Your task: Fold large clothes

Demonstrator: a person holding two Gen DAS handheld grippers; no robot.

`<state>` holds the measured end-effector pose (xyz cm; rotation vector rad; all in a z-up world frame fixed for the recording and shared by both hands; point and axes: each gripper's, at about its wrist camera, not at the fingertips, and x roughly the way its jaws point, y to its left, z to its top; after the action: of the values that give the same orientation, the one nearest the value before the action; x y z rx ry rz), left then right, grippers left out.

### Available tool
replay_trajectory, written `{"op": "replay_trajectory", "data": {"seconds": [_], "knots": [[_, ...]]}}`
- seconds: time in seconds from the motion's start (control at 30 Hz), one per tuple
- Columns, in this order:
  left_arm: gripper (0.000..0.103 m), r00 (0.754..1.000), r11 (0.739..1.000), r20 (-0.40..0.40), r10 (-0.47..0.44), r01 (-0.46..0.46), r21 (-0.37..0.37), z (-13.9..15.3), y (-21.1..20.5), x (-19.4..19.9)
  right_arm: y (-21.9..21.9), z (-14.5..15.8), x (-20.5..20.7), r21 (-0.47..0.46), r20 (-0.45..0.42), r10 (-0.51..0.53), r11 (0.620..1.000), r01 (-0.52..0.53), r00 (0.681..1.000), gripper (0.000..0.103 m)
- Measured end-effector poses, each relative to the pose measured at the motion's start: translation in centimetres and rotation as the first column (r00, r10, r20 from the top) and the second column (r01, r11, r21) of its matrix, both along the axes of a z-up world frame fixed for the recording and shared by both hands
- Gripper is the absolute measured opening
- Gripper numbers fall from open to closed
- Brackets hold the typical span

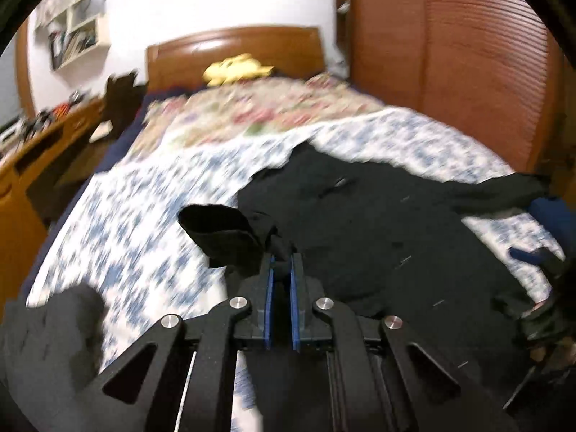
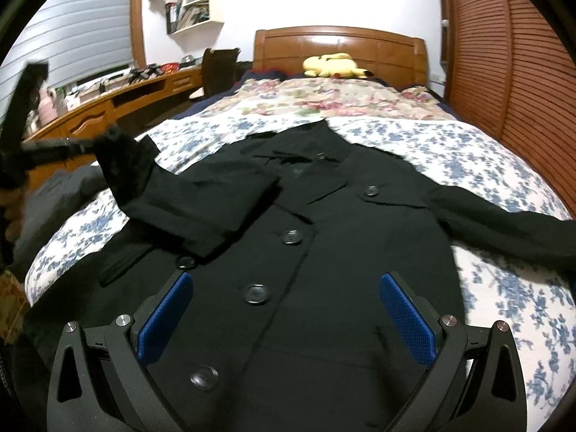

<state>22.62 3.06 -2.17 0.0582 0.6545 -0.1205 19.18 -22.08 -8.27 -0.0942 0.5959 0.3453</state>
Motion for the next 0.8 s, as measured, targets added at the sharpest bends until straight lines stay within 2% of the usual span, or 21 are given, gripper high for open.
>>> {"op": "replay_trajectory", "data": {"seconds": [0.2,0.37,0.43,0.5,0.57,0.67,0.77,0.8], "knots": [[0.008,0.986,0.989,0.072,-0.149,0.150,0.001,4.0,-8.2,-0.4,-3.7,0.7,-1.4,0.020,0.020,-0.074,0.997,0.074,0.997,0.103],[0.009,0.970,0.973,0.071,-0.231,0.229,0.029,4.8,-13.6,-1.0,-5.9,0.9,-2.7,0.027,0.030,-0.118,0.993,0.117,0.993,0.103],[0.015,0.965,0.966,0.058,-0.256,0.254,0.037,4.8,-15.6,-1.4,-6.6,0.9,-3.2,0.030,0.034,-0.134,0.991,0.133,0.990,0.103],[0.029,0.952,0.953,0.046,-0.302,0.302,0.009,4.6,-16.7,-2.1,-7.5,1.0,-3.5,0.040,0.032,-0.153,0.988,0.152,0.988,0.103],[0.036,0.943,0.944,0.043,-0.331,0.331,-0.001,4.6,-17.7,-2.6,-8.0,1.4,-3.8,0.049,0.030,-0.171,0.984,0.169,0.985,0.103],[0.039,0.932,0.933,0.039,-0.360,0.361,-0.012,4.5,-18.3,-3.2,-8.6,1.5,-3.9,0.065,0.024,-0.195,0.979,0.193,0.980,0.103],[0.051,0.931,0.931,0.040,-0.363,0.364,-0.028,4.1,-18.9,-3.2,-8.2,1.3,-3.8,0.062,0.018,-0.205,0.977,0.204,0.979,0.103],[0.052,0.932,0.932,0.044,-0.359,0.360,-0.029,3.8,-18.6,-3.3,-8.2,1.3,-3.8,0.062,0.016,-0.206,0.977,0.204,0.979,0.103]]}}
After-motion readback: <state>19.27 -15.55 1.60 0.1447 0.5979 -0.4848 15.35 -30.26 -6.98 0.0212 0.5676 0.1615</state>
